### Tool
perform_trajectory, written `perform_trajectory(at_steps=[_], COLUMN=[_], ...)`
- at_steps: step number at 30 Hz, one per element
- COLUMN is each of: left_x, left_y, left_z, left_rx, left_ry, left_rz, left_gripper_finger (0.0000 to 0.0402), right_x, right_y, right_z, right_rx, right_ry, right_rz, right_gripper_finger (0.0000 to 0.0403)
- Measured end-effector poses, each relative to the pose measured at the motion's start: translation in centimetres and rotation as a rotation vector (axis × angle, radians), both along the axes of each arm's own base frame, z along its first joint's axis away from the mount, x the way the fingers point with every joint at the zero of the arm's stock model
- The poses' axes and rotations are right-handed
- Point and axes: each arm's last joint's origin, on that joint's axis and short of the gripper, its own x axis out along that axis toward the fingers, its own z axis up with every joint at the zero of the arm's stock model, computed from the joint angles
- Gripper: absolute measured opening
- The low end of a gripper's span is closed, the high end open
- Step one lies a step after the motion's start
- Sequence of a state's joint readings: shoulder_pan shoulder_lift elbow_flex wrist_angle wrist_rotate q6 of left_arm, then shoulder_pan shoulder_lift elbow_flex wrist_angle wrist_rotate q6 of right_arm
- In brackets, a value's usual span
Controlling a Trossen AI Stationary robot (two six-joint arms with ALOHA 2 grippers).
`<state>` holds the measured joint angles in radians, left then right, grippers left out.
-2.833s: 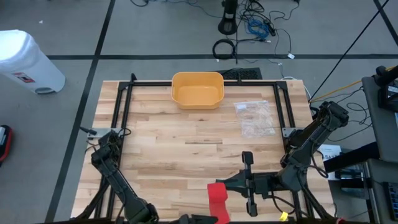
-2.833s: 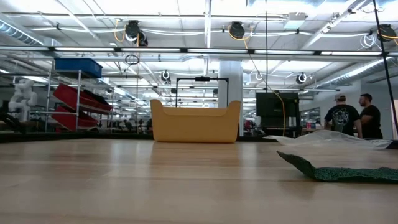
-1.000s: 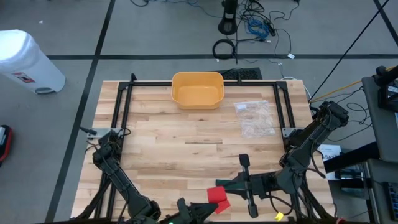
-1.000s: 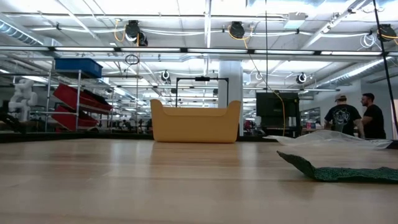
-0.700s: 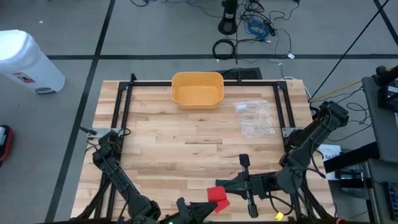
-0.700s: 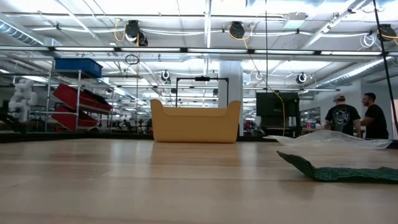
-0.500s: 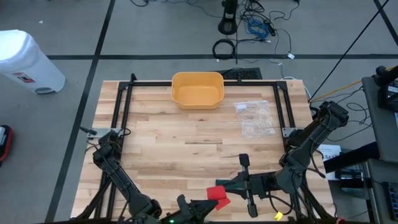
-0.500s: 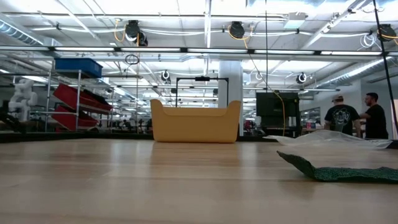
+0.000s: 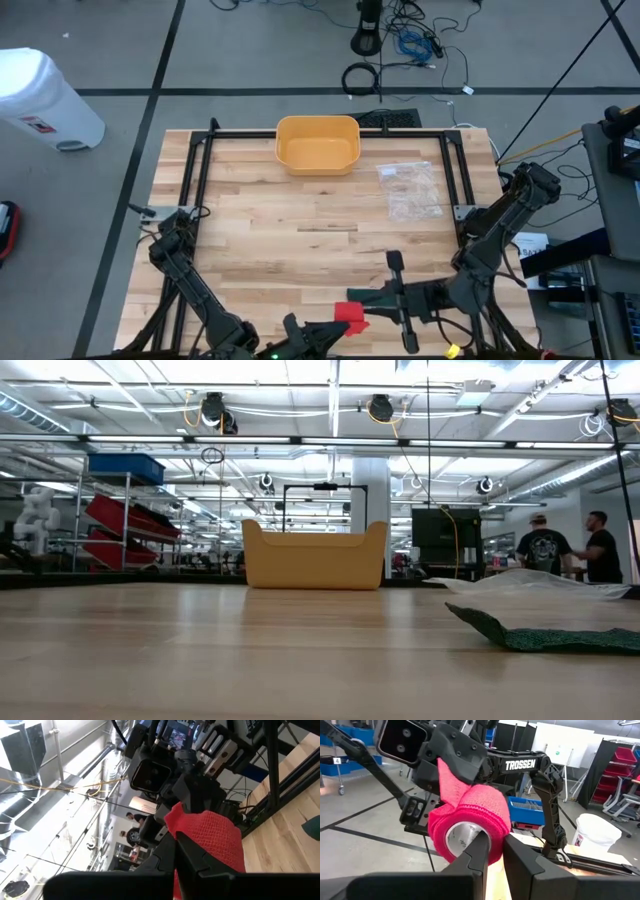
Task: Roll bandage
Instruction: Roll the red bandage
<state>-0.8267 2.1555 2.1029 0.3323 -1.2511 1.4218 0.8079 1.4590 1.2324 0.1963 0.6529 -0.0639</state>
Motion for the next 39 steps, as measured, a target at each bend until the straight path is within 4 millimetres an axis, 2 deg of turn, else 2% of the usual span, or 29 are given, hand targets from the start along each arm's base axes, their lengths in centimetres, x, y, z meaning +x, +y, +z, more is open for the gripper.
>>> perform_trajectory(at_steps=[13, 23, 27, 39], left_x=[-0.2, -0.2, -0.3, -1.5], left_y=[-0.1, -0.1, -0.1, 0.9], left_z=[0.1, 0.2, 0.3, 2.5], left_rx=[-0.028, -0.033, -0.026, -0.036], left_ry=[-0.015, -0.021, -0.02, -0.032], left_rz=[-0.003, 0.002, 0.0, -0.008], left_gripper_finger=[0.0013, 0.0104, 0.0109, 0.0109], right_x=[-0.1, -0.1, -0.1, -0.1], right_y=[0.2, 0.2, 0.2, 0.2], right_z=[-0.1, -0.1, -0.1, -0.1], right_rx=[0.022, 0.018, 0.017, 0.013], right_ry=[0.008, 0.01, 0.009, 0.008], right_rz=[0.01, 0.01, 0.01, 0.011], right_gripper_finger=[0.0041, 0.0041, 0.0041, 0.0041])
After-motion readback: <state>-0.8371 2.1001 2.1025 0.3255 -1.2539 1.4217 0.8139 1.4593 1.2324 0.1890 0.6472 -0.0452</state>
